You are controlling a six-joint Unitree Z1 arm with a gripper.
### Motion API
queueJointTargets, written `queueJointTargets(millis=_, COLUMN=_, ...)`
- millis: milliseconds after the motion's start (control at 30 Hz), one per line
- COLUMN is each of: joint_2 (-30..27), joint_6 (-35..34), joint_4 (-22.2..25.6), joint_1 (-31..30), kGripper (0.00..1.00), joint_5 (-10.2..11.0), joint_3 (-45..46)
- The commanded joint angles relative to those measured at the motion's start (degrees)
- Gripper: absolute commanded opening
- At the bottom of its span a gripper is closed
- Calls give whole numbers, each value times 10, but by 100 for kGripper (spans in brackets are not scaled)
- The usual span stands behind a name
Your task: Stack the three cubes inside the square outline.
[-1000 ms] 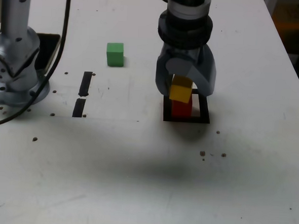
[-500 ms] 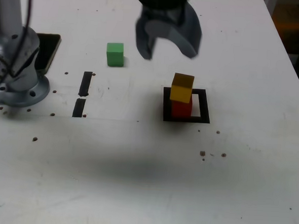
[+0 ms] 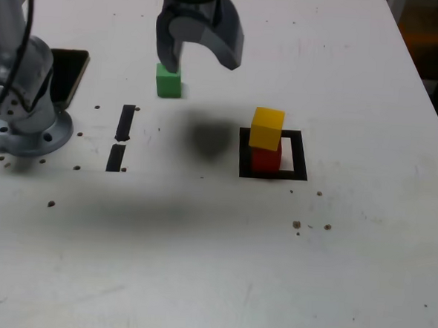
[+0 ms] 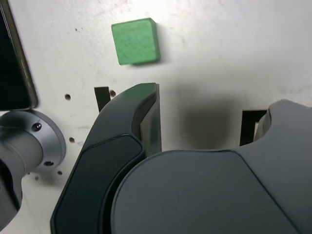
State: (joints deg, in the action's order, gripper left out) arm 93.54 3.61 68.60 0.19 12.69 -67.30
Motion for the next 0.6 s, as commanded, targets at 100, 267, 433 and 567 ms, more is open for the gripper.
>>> queueJointTargets(millis=100, joint_2=-4, joint_6=11, joint_4=-32, joint_1=21, kGripper=83, joint_5=1, joint_3=39)
queueJointTargets(millis=267, joint_2=-6, joint_6=19, joint_4=-53, joint_1=43, kGripper=83, joint_5=7, joint_3=69)
queueJointTargets(millis=433, joint_2=-8, joint_6=25, joint_4=-55, joint_1=64, kGripper=83, joint_5=18, joint_3=86)
queueJointTargets(millis=567, joint_2=-8, joint_6=30, joint_4=-57, joint_1=79, kGripper=83, joint_5=23, joint_3=95)
